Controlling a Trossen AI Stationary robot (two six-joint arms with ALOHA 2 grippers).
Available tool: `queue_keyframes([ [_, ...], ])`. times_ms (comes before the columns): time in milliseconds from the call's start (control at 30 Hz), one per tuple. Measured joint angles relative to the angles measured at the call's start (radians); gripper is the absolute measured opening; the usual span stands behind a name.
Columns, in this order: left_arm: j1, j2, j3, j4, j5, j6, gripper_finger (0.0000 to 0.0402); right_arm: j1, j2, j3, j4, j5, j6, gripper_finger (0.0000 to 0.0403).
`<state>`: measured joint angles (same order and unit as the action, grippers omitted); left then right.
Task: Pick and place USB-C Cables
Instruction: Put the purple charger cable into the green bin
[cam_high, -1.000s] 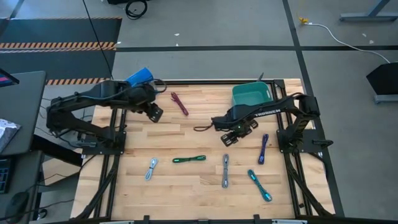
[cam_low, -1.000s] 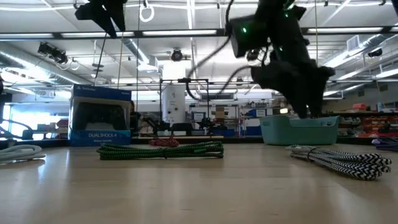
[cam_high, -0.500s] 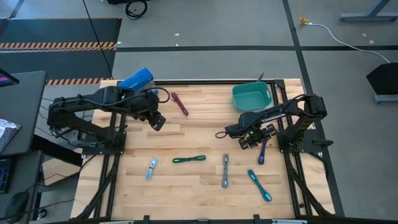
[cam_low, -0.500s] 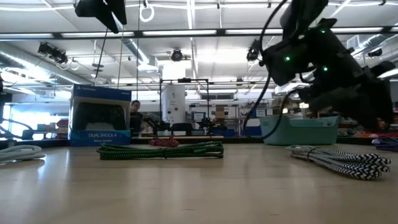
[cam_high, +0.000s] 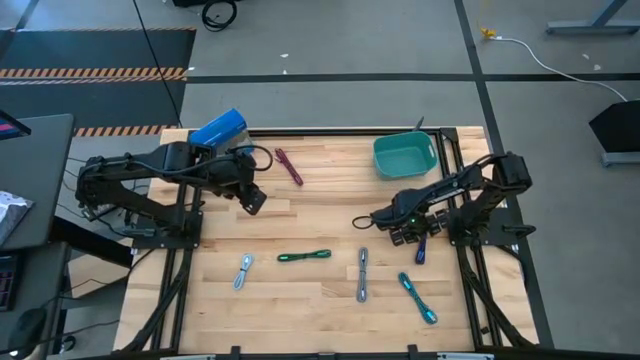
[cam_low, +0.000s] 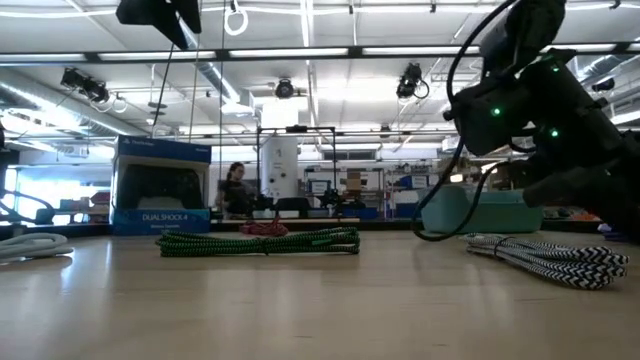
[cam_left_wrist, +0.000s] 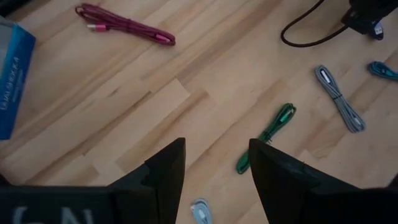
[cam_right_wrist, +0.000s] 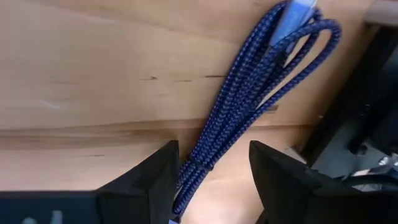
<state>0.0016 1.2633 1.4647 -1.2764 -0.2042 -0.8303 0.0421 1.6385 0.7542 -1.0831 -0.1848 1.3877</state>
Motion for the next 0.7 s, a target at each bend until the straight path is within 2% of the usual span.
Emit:
queue_keyframes([
  [200,0.0,0.0,0.0,-0.001,0.019,-0.034,0.0183,0.017,-0.003,-0.009,0.027,0.025,-0.033,0.0201],
  [333,0.0,0.0,0.0,-0.001,0.019,-0.045,0.0183,0.017,-0.002,-0.011,0.038,0.031,-0.062,0.0181],
  [433,0.0,0.0,0.0,-0.001,0.019,-0.049,0.0183,0.017,-0.001,-0.011,0.052,0.03,-0.076,0.0142],
  [633,0.0,0.0,0.0,-0.001,0.019,-0.05,0.0183,0.017,0.0,-0.011,0.074,0.025,-0.12,0.0029],
  [700,0.0,0.0,0.0,0.0,0.019,-0.05,0.0183,0.017,-0.001,-0.006,0.076,0.023,-0.138,0.002],
])
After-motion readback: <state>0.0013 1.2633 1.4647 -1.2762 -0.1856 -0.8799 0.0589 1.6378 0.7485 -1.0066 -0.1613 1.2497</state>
